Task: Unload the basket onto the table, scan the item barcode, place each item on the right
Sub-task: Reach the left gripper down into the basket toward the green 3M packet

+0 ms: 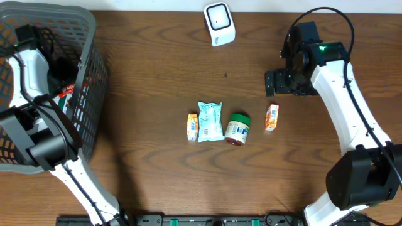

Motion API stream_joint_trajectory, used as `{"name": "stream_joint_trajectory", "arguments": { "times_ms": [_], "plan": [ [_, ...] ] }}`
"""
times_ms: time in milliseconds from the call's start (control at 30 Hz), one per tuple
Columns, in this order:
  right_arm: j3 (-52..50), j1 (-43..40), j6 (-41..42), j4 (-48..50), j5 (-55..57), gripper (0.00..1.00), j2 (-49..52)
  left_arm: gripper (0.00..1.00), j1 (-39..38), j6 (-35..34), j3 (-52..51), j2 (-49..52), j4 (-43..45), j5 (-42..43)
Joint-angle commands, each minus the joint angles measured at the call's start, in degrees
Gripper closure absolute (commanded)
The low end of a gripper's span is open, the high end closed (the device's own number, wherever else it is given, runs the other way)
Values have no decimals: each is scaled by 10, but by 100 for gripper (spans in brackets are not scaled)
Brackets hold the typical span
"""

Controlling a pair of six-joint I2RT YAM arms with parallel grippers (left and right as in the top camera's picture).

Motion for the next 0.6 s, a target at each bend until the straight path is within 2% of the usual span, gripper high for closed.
{"name": "stream_joint_trajectory", "arguments": {
  "times_ms": [0, 267, 333, 367, 433, 500, 567],
  "plan": [
    [-1, -2, -4, 0, 2, 1, -6, 29, 3, 13, -16, 18, 0, 8],
    [-1, -2, -4, 0, 1, 1, -6, 29, 3, 13, -40, 32, 12, 7],
    [-1, -2, -4, 0, 2, 1, -6, 33, 3, 13, -44, 36, 15, 8],
    [-1, -2, -4, 0, 2, 1, -6, 43, 3, 13, -45, 37, 16, 8],
    [-1, -2, -4, 0, 2, 1, -6, 71, 3, 13, -47, 38, 17, 13],
    [-1, -2, -4, 0, 2, 1, -6, 92, 4, 13, -47, 37, 17, 30],
    [-1, -2, -4, 0, 2, 1, -6, 93, 5, 13, -46, 32, 16, 55]
  ]
}}
